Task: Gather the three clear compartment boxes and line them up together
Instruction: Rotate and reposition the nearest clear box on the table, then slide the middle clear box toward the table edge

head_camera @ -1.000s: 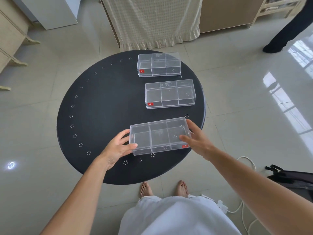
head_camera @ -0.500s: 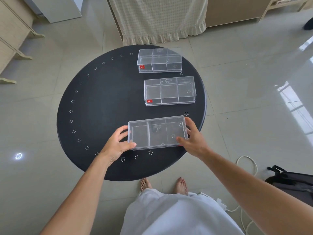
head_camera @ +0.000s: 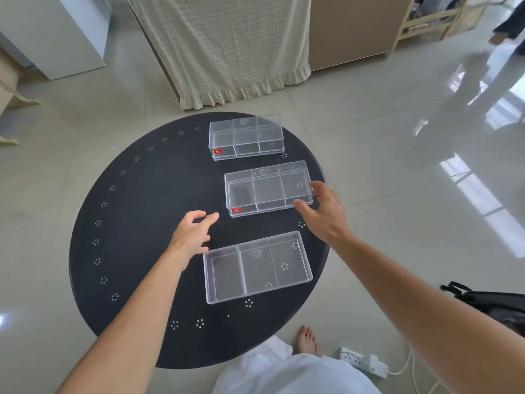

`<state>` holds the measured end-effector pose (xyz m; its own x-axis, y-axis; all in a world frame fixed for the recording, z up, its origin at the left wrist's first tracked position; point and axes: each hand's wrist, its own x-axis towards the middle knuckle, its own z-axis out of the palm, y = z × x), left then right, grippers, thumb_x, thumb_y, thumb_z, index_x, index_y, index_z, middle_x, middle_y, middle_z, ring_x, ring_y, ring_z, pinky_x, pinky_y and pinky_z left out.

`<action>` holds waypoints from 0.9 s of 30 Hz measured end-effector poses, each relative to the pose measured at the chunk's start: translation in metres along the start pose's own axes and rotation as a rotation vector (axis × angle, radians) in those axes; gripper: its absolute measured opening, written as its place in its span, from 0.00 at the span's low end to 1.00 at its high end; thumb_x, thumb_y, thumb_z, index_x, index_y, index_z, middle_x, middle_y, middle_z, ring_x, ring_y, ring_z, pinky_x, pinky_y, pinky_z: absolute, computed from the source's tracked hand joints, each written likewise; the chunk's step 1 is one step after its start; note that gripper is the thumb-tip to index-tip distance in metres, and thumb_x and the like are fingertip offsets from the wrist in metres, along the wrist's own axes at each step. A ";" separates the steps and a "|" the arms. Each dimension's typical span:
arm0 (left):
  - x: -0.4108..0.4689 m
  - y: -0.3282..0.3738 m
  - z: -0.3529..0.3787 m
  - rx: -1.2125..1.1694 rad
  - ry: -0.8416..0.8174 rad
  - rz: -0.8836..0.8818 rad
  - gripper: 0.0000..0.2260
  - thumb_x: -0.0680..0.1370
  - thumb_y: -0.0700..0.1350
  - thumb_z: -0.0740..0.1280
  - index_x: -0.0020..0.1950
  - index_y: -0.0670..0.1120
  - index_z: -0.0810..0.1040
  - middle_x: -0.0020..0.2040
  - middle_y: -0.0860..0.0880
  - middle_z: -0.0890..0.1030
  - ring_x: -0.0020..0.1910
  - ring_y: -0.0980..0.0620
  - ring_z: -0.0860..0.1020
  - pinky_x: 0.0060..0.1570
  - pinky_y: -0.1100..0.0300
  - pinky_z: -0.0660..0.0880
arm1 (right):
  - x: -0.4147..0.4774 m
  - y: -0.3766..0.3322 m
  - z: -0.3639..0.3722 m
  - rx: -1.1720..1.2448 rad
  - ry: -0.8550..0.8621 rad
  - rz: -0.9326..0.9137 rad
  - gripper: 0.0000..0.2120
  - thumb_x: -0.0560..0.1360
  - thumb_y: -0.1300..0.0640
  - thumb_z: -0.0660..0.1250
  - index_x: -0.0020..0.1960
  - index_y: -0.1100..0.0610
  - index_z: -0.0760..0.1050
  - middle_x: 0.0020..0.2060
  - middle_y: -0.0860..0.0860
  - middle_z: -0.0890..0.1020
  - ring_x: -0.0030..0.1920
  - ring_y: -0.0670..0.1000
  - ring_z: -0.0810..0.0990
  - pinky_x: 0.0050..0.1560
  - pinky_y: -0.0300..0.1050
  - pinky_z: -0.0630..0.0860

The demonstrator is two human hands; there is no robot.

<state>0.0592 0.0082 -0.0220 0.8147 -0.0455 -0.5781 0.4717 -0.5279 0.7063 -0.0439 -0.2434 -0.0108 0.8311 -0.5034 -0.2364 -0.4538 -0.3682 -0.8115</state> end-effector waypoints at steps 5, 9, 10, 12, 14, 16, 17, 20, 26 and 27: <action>0.039 0.044 0.009 -0.033 -0.104 -0.139 0.26 0.75 0.63 0.63 0.67 0.50 0.70 0.59 0.44 0.77 0.49 0.43 0.81 0.43 0.50 0.81 | 0.050 -0.018 0.001 -0.059 0.030 0.123 0.31 0.75 0.44 0.65 0.73 0.55 0.62 0.69 0.55 0.69 0.67 0.56 0.70 0.66 0.48 0.66; 0.073 0.068 0.009 0.000 -0.175 -0.236 0.29 0.75 0.65 0.60 0.68 0.47 0.70 0.59 0.39 0.78 0.47 0.39 0.82 0.38 0.51 0.80 | 0.092 -0.030 0.002 -0.102 0.024 0.288 0.33 0.75 0.40 0.63 0.74 0.56 0.61 0.69 0.58 0.69 0.68 0.59 0.70 0.66 0.50 0.67; 0.081 0.071 0.009 0.011 -0.190 -0.255 0.29 0.76 0.65 0.59 0.68 0.46 0.71 0.59 0.38 0.78 0.46 0.39 0.82 0.38 0.52 0.79 | 0.101 -0.031 0.003 -0.119 0.009 0.329 0.34 0.74 0.38 0.62 0.73 0.56 0.62 0.69 0.58 0.70 0.67 0.60 0.71 0.66 0.52 0.68; 0.093 0.077 0.009 0.041 -0.215 -0.287 0.28 0.77 0.65 0.58 0.67 0.45 0.71 0.57 0.37 0.79 0.44 0.39 0.83 0.37 0.52 0.79 | 0.115 -0.032 0.005 -0.120 -0.041 0.407 0.35 0.74 0.35 0.60 0.73 0.57 0.64 0.68 0.58 0.73 0.66 0.60 0.72 0.65 0.58 0.71; 0.103 0.082 0.010 0.077 -0.236 -0.311 0.28 0.77 0.65 0.56 0.65 0.44 0.72 0.55 0.36 0.80 0.43 0.40 0.83 0.37 0.52 0.79 | 0.125 -0.033 0.009 -0.095 -0.094 0.470 0.35 0.74 0.35 0.58 0.72 0.59 0.66 0.67 0.58 0.74 0.66 0.61 0.72 0.64 0.60 0.72; 0.110 0.085 0.011 0.113 -0.260 -0.325 0.27 0.77 0.64 0.55 0.62 0.44 0.73 0.52 0.36 0.82 0.43 0.40 0.84 0.39 0.52 0.79 | 0.130 -0.032 0.013 -0.105 -0.118 0.503 0.33 0.77 0.37 0.56 0.69 0.62 0.70 0.65 0.60 0.75 0.65 0.61 0.73 0.65 0.59 0.72; 0.112 0.086 0.012 0.131 -0.270 -0.326 0.27 0.78 0.64 0.55 0.61 0.43 0.74 0.51 0.36 0.82 0.43 0.41 0.84 0.39 0.52 0.79 | 0.132 -0.031 0.015 -0.111 -0.119 0.511 0.32 0.77 0.39 0.54 0.67 0.63 0.72 0.65 0.60 0.75 0.65 0.61 0.74 0.65 0.59 0.72; 0.113 0.089 0.015 0.179 -0.281 -0.310 0.25 0.78 0.62 0.57 0.59 0.42 0.75 0.47 0.36 0.83 0.41 0.41 0.84 0.41 0.52 0.80 | 0.132 -0.027 0.019 -0.129 -0.110 0.524 0.29 0.79 0.43 0.52 0.65 0.64 0.74 0.61 0.61 0.77 0.63 0.61 0.75 0.65 0.58 0.72; 0.100 0.093 0.013 0.194 -0.254 -0.247 0.20 0.78 0.57 0.60 0.56 0.42 0.77 0.45 0.37 0.83 0.39 0.42 0.84 0.38 0.54 0.80 | 0.123 -0.026 0.016 -0.103 -0.092 0.495 0.25 0.78 0.44 0.54 0.55 0.63 0.79 0.54 0.61 0.81 0.56 0.61 0.79 0.60 0.58 0.76; 0.097 0.092 0.012 0.179 -0.243 -0.226 0.19 0.77 0.57 0.60 0.56 0.43 0.77 0.45 0.38 0.83 0.39 0.42 0.84 0.38 0.54 0.80 | 0.121 -0.025 0.015 -0.063 -0.081 0.496 0.25 0.76 0.42 0.56 0.55 0.61 0.79 0.53 0.59 0.81 0.56 0.61 0.79 0.59 0.58 0.77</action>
<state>0.1779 -0.0549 -0.0176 0.5828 -0.0996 -0.8065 0.5464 -0.6866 0.4797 0.0727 -0.2834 -0.0267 0.5320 -0.5683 -0.6277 -0.8165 -0.1481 -0.5580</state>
